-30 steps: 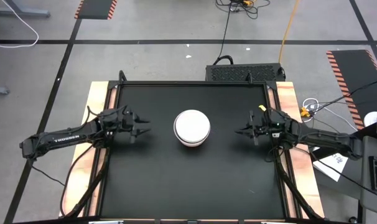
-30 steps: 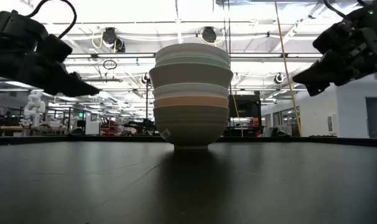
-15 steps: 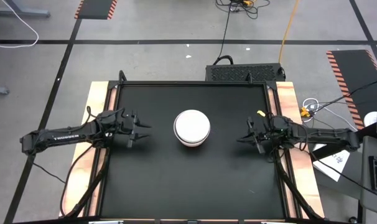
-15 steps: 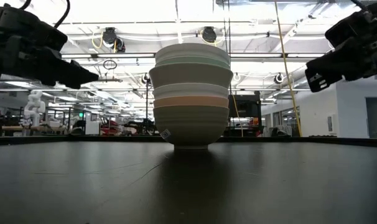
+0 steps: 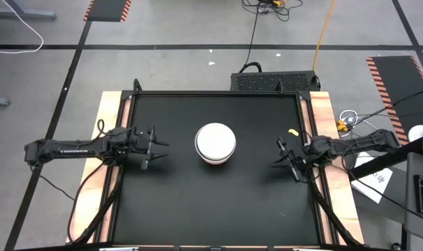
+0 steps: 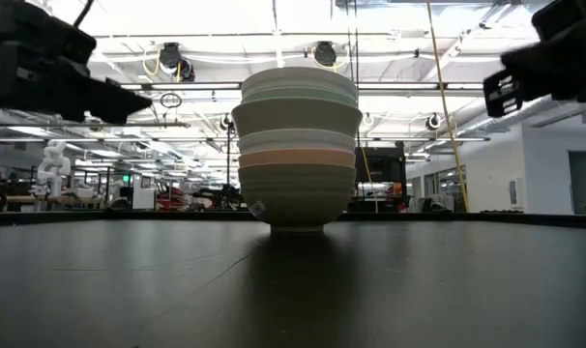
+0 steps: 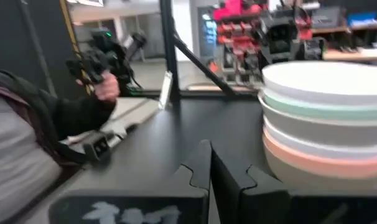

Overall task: Nest bowls inside each other
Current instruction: Return to Home Position

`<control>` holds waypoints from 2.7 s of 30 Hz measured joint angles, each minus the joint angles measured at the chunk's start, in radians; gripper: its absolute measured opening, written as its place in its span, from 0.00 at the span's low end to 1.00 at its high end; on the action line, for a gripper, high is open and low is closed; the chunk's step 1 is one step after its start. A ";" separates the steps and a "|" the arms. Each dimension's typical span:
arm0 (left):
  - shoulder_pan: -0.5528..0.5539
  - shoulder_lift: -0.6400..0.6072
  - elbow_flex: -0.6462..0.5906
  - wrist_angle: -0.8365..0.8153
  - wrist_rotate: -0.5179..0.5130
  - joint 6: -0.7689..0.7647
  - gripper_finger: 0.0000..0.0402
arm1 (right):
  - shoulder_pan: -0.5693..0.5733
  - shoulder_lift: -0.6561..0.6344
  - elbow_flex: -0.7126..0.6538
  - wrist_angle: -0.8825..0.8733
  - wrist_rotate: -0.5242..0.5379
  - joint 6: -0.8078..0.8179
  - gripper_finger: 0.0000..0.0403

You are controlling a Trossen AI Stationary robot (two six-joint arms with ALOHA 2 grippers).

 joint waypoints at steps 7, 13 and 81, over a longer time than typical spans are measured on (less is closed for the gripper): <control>-0.063 -0.001 0.000 0.044 -0.018 -0.016 0.45 | 0.062 0.000 0.000 0.027 0.046 0.032 0.00; -0.118 -0.005 0.000 0.016 -0.119 0.060 0.45 | 0.109 -0.033 0.000 0.027 0.087 0.002 0.00; -0.193 -0.112 0.000 -0.265 -0.280 -0.070 0.45 | 0.013 -0.118 0.026 -0.190 0.233 -0.026 0.00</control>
